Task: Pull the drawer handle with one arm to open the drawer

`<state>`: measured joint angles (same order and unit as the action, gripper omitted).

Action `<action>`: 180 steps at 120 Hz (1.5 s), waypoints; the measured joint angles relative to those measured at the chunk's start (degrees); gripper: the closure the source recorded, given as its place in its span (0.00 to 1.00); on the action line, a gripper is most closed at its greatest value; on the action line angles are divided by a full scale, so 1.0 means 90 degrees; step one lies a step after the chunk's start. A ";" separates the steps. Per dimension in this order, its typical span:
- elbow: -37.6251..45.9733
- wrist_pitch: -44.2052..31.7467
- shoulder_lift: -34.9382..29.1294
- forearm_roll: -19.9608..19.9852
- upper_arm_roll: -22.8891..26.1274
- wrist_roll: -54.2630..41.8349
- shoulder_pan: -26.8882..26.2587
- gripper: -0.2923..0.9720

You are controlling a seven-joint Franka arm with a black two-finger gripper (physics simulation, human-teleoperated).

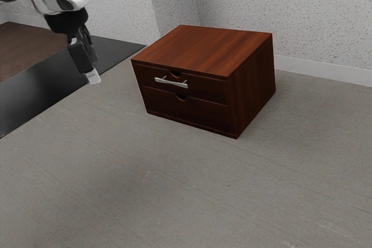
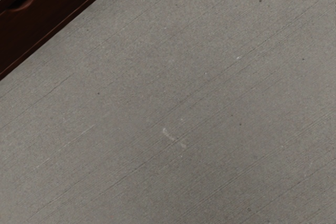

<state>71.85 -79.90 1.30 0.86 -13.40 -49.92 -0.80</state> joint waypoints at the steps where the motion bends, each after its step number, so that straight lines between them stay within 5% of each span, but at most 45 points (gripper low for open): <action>1: -0.0002 -0.0001 0.0008 0.0001 0.0001 -0.0019 -0.0003 0.23; 42: -0.0007 -0.0015 0.0063 0.0114 0.0344 -0.0726 -0.0351 0.23; 64: 0.1949 -0.0815 -0.1245 0.0019 0.0686 -0.1912 -0.0390 0.23; 81: 0.2484 -0.1491 -0.1556 -0.0006 0.0712 -0.2958 -0.0149 0.23; 130: 0.1471 -0.3002 0.0032 0.0009 0.0702 -0.5532 0.0369 0.24; 180: 0.1315 -0.4460 0.0895 0.0416 0.0683 -0.6998 0.0586 0.48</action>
<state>83.68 -120.04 9.36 4.61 -7.26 -112.90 4.47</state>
